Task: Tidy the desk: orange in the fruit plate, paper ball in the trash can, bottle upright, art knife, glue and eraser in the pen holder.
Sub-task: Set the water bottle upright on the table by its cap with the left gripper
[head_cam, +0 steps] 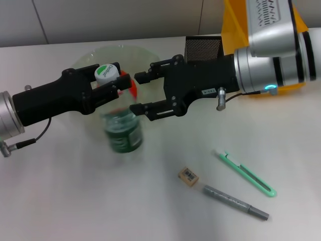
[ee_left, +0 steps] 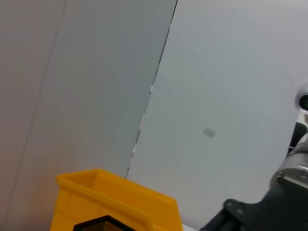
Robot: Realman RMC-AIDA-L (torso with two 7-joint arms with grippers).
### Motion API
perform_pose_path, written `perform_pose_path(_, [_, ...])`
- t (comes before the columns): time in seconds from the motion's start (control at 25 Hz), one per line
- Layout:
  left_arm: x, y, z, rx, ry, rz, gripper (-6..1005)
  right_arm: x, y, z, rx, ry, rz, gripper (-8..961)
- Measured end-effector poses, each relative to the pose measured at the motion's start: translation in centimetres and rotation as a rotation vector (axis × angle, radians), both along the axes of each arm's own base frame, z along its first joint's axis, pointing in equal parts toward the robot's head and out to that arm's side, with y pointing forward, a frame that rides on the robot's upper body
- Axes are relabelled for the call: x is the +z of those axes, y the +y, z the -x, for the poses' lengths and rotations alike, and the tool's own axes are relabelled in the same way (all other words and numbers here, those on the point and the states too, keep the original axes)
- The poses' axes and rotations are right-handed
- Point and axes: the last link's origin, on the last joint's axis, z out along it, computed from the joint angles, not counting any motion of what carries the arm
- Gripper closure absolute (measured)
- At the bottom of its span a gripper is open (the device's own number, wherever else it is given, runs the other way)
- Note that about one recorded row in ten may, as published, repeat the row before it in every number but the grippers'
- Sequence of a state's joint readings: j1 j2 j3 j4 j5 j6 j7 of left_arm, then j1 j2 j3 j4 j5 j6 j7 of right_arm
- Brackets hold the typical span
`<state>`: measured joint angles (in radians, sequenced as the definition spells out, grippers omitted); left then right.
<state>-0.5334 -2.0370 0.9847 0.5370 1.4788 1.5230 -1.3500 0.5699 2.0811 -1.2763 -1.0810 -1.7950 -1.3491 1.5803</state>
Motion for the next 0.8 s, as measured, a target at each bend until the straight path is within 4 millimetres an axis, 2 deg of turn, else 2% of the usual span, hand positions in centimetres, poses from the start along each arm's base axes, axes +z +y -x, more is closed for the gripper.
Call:
perform_pose_path(0.28, [0.2,0.2,0.2,0.011,0.008,-0.009,563,0.6,-0.6,-0.3,0.0,0.026,0.018,271])
perform_pose_path(0.48, [0.7,0.0,0.4,0.014,0.007,-0.009,563,1.4,-1.3,-1.4,-0.031,0.046,-0.001,271])
perform_pose_path(0.72, [1.3,-0.3,0.7,0.008,0.009,-0.005,563,3.9,-3.0,-4.1,-0.099,0.092,-0.049,271])
perform_pose_path(0.76, [1.3,-0.4,0.8,0.004,0.012,-0.007,563,4.5,-3.2,-4.8,-0.118,0.104,-0.063,271])
perform_pose_path(0.8, [1.4,-0.6,0.8,-0.013,0.02,-0.015,563,5.7,-3.7,-6.3,-0.166,0.129,-0.088,271])
